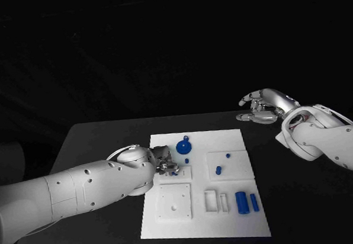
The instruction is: Assemble the parts on the task board
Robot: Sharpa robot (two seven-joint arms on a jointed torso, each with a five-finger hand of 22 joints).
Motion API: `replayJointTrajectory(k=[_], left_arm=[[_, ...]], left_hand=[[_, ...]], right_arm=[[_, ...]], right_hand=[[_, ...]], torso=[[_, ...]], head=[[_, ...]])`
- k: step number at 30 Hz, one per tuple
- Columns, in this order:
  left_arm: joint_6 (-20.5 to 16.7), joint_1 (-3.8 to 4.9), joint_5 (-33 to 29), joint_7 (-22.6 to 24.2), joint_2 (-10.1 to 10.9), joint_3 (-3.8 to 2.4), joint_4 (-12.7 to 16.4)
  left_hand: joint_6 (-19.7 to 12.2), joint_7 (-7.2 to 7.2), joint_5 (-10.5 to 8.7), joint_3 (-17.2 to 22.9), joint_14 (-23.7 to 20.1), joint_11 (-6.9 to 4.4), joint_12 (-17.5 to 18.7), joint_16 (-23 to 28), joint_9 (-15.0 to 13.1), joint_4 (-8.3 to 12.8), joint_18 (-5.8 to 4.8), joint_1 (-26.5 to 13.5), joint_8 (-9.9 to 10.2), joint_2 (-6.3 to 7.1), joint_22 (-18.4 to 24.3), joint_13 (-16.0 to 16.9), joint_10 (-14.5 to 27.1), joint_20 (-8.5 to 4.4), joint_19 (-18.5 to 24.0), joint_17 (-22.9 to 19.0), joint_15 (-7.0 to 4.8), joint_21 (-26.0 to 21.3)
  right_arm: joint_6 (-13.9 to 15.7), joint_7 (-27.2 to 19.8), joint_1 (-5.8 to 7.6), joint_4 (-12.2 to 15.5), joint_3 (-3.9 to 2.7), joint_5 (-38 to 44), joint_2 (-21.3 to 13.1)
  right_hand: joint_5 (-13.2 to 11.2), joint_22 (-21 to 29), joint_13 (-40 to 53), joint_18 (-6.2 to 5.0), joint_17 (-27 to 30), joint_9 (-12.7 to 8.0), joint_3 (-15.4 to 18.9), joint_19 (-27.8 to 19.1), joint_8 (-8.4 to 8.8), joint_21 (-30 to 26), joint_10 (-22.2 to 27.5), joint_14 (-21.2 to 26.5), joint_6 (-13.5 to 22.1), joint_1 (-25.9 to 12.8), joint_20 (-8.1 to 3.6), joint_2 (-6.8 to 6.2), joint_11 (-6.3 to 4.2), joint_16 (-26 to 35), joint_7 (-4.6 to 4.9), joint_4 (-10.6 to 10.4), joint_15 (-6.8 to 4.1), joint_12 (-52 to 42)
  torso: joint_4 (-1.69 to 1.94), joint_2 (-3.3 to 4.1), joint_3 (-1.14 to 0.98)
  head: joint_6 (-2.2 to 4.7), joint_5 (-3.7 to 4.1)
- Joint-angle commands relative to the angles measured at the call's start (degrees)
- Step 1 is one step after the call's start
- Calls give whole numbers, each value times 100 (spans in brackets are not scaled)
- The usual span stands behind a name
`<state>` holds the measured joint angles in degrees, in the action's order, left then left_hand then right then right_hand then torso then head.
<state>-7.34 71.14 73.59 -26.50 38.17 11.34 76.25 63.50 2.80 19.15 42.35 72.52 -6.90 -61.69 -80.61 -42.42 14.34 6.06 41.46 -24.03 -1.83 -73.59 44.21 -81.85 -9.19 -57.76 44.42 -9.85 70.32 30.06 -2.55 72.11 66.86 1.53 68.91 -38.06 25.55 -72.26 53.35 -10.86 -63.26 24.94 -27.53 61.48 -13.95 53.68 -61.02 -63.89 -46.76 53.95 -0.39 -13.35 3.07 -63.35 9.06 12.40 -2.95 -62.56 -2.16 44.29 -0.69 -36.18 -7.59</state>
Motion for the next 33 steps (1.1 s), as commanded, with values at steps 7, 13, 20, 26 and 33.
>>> replayJointTrajectory(k=[7, 13, 20, 26, 33], left_arm=[[175, -16, -93, 36, -47, 9, -6], [228, -16, -109, 38, -58, 9, -19], [262, -16, -110, 42, -73, 9, -31], [258, -16, -109, 52, -83, 9, -44], [259, -16, -44, 51, -97, 8, -41]], left_hand=[[1014, -494, -150, 142, 142, -142, -109, -52, 29, -39, 57, 13, -120, -103, 9, -19, 125, -611, -8, -34, -110, 10], [1010, -496, -341, 121, 140, -144, -134, -61, 46, -141, 56, -34, -157, -140, 8, -33, 132, -608, 0, -40, -108, 9], [1012, -498, -344, 125, 140, -145, -137, -63, 47, -142, 57, -34, -163, -155, 7, -34, 133, -608, 1, -40, -108, 10], [1012, -506, -728, 98, 136, -153, -171, -78, 67, -241, 60, -121, -216, -179, 1, -49, 145, -607, 15, -44, -98, 13], [1010, -512, -1010, 104, 135, -158, -193, -86, 83, -305, 67, -157, -249, -219, -4, -60, 153, -609, 24, -48, -95, 16]], right_arm=[[-90, -11, 0, 10, -3, 15, 3], [-96, -10, 0, 10, -3, 15, 4], [-99, -11, 0, 9, -3, 15, 3], [-108, -10, 0, 8, -3, 15, 3], [-111, -12, -1, 9, -2, 15, 4]], right_hand=[[36, -10, -9, -414, 8, 5, 16, -25, -40, -24, 37, 37, 30, 31, 36, 36, 6, -33, 60, -7, -3, -16], [75, -13, -15, -414, 17, 5, 19, -28, -41, -26, 40, 42, 31, 32, 37, 39, 6, -39, 61, -9, -2, -20], [128, -17, -22, -414, 28, 4, 23, -29, -42, -26, 42, 48, 32, 37, 38, 43, 7, -48, 61, -8, -2, -25], [164, -20, -27, -414, 35, 3, 27, -30, -43, -27, 44, 51, 32, 39, 39, 46, 7, -55, 61, -9, -2, -29], [239, -25, -36, -414, 49, 2, 33, -30, -46, -28, 47, 56, 32, 43, 40, 51, 7, -67, 62, -9, -1, -36]], torso=[[0, 1, -2], [-1, 1, -2], [3, 1, -4], [0, 0, -1], [-2, -1, 0]], head=[[-1, 0], [-3, -2], [-5, 1], [0, -4], [-2, -4]])
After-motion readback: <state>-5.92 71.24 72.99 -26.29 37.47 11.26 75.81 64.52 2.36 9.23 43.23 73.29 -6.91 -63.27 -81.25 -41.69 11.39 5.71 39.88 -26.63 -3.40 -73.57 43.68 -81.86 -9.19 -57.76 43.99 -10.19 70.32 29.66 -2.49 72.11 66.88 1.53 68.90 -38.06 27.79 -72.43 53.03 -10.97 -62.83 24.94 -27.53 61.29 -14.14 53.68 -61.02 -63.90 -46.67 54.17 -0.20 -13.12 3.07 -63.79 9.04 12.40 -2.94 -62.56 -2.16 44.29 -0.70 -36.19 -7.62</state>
